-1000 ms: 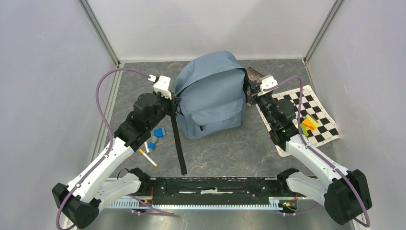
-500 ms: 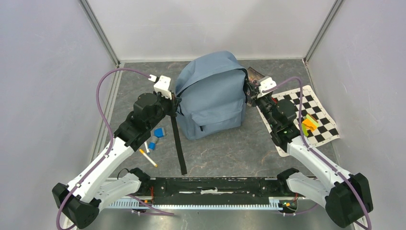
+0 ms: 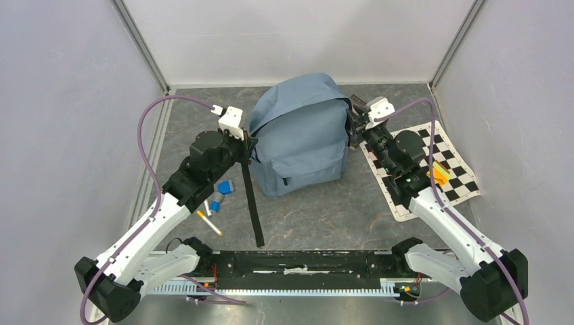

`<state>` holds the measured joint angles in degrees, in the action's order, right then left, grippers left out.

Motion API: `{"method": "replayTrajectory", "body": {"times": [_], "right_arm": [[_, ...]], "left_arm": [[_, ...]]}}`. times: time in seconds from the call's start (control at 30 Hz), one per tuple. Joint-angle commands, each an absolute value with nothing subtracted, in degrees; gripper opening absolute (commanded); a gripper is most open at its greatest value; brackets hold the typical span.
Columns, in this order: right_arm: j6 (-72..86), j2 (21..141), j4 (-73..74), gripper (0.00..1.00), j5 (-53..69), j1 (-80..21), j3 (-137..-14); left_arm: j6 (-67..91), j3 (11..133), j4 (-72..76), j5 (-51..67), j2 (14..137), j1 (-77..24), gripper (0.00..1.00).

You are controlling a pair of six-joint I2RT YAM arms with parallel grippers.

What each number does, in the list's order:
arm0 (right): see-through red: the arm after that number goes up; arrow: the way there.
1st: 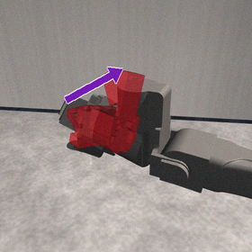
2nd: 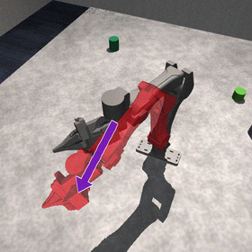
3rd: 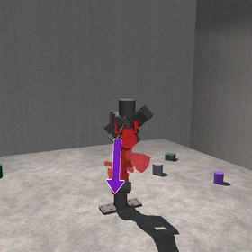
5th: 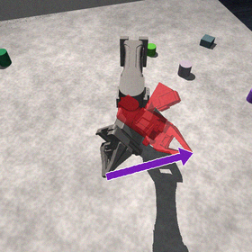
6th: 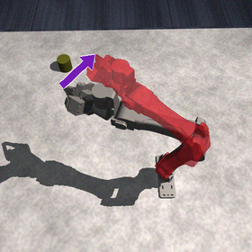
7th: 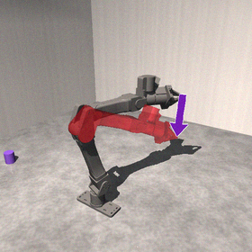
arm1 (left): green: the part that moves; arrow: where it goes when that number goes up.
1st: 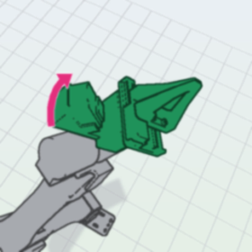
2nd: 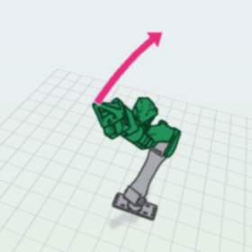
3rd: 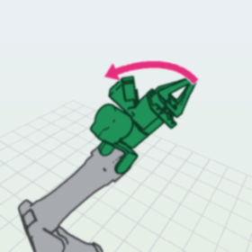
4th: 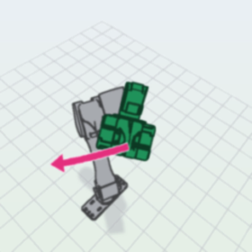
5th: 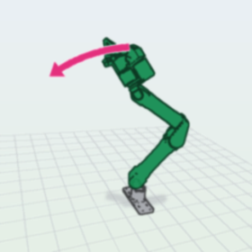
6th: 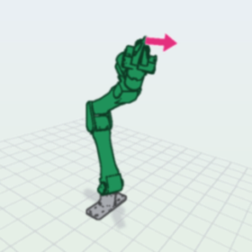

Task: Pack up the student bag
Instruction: Unzip the student bag at the center of the board.

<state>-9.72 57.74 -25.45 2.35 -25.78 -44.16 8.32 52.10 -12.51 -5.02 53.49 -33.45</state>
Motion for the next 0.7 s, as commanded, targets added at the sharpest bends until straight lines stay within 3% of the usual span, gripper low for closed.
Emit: {"method": "replayTrajectory", "body": {"times": [0.0,0.13,0.33,0.53,0.67], "right_arm": [[-9.8,53.6,-21.6,0.41,0.7,-25.9,-40.4],[-9.7,51.3,-19.1,0.66,4.0,-24.4,-36.7],[-5.0,56.3,-15.8,0.82,25.2,-12.7,-40.2],[-5.0,60.7,-13.4,0.85,33.8,-9.4,-44.9],[-5.9,62.2,-13.1,0.79,34.0,-8.7,-46.8]], "left_arm": [[8.8,52.2,-10.0,-3.9,53.0,-33.4,0.02],[8.7,52.2,-10.2,-4.2,53.0,-33.5,0.02],[8.7,52.2,-10.2,-4.1,52.9,-33.4,0.02],[8.9,52.3,-10.2,-3.7,52.8,-33.4,0.02],[8.9,52.3,-10.2,-3.8,52.7,-33.5,0.02]]}}
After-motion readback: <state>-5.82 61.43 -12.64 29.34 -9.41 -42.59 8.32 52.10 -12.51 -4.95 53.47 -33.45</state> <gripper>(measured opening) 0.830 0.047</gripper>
